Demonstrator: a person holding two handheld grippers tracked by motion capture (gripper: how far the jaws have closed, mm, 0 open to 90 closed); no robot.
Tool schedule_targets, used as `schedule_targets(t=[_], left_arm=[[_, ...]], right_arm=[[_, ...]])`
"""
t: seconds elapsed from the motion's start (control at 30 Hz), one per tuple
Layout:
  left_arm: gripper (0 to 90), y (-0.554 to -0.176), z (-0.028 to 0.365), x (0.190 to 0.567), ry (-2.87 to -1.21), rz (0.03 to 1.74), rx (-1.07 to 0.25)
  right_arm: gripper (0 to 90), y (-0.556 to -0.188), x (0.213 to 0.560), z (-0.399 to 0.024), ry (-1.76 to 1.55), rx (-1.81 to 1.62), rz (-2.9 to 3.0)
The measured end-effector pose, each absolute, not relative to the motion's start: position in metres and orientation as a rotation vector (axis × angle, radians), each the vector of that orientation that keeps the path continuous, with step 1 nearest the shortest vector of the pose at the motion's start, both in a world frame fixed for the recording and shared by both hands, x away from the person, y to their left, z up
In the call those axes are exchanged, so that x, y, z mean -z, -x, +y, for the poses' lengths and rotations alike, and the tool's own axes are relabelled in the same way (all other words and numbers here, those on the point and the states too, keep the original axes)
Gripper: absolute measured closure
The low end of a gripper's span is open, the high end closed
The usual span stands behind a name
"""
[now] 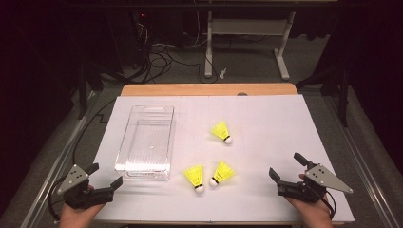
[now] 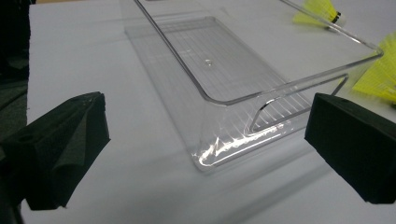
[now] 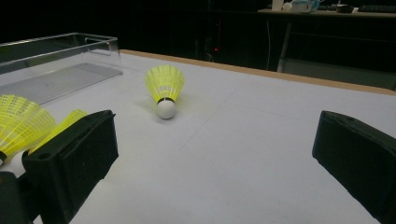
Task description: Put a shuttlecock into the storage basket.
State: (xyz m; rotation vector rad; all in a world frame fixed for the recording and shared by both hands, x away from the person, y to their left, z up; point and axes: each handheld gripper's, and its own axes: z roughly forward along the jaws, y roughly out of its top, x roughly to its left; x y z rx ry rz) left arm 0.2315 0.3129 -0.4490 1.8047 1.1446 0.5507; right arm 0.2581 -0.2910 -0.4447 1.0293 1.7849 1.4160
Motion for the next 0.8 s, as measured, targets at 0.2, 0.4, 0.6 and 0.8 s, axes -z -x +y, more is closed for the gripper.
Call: schedule_targets(t=[0.2, 0.4, 0.6, 0.8], left_arm=[[0.5, -0.236, 0.312, 0.454, -1.843, 1.177, -0.495], [0.5, -0.241, 0.31, 0.46, -1.898, 1.227, -0.443], [0.4, -0.243, 0.309, 0.463, -1.925, 1.248, -0.422], [0.5, -0.246, 0.306, 0.466, -1.963, 1.289, -0.403]], right_arm=[[0.8, -0.259, 0.445, -0.29, -1.026, -1.416, 1.791], [0.8, -0.259, 0.445, -0.289, -1.027, -1.417, 1.793], [0.8, -0.26, 0.446, -0.288, -1.028, -1.414, 1.797], [0.8, -0.261, 0.447, -0.288, -1.038, -1.417, 1.798]])
